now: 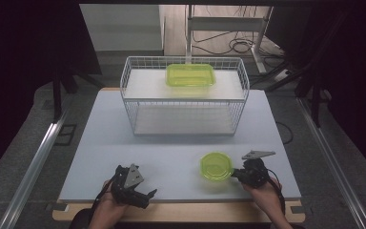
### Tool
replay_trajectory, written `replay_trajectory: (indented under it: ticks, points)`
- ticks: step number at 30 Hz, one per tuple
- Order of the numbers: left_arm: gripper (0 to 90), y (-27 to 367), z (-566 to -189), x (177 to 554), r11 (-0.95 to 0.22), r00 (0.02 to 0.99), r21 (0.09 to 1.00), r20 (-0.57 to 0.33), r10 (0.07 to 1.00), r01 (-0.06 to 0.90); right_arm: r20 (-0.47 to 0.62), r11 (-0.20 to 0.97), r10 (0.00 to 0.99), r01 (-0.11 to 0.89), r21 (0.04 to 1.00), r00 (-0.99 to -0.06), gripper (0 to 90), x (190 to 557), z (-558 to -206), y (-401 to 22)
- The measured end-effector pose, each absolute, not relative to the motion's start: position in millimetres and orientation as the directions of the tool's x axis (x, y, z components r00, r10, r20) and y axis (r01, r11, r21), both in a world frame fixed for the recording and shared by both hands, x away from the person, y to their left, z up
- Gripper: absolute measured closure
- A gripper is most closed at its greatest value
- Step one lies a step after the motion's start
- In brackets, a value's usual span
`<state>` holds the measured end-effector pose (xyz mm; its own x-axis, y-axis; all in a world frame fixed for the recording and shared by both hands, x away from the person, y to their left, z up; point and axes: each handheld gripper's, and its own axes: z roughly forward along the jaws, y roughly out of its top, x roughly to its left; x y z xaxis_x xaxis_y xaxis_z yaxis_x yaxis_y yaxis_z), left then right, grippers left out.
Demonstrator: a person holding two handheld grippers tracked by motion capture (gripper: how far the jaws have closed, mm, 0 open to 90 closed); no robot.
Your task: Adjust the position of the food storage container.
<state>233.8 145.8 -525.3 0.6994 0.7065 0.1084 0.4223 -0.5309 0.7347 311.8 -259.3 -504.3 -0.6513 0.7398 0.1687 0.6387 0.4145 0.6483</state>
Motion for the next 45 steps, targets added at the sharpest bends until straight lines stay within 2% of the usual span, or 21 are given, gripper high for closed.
replay_trajectory:
  ticks: [26,33,40,45]
  points:
    - [0.3,146,-525,233,-0.537,0.700,0.730,0.114,0.705,0.422,0.241,0.451,0.651,0.622,0.640,-0.720,89.3,341,-515,-197]
    - [0.3,146,-525,233,-0.536,0.701,0.731,0.111,0.705,0.423,0.187,0.475,0.653,0.589,0.653,-0.734,88.6,341,-511,-196]
    - [0.4,146,-524,233,-0.525,0.696,0.730,0.095,0.712,0.437,0.108,0.462,0.693,0.554,0.692,-0.712,79.2,333,-494,-221]
    - [0.9,149,-523,234,-0.503,0.686,0.736,0.073,0.724,0.453,0.048,0.463,0.707,0.514,0.722,-0.705,64.5,323,-485,-237]
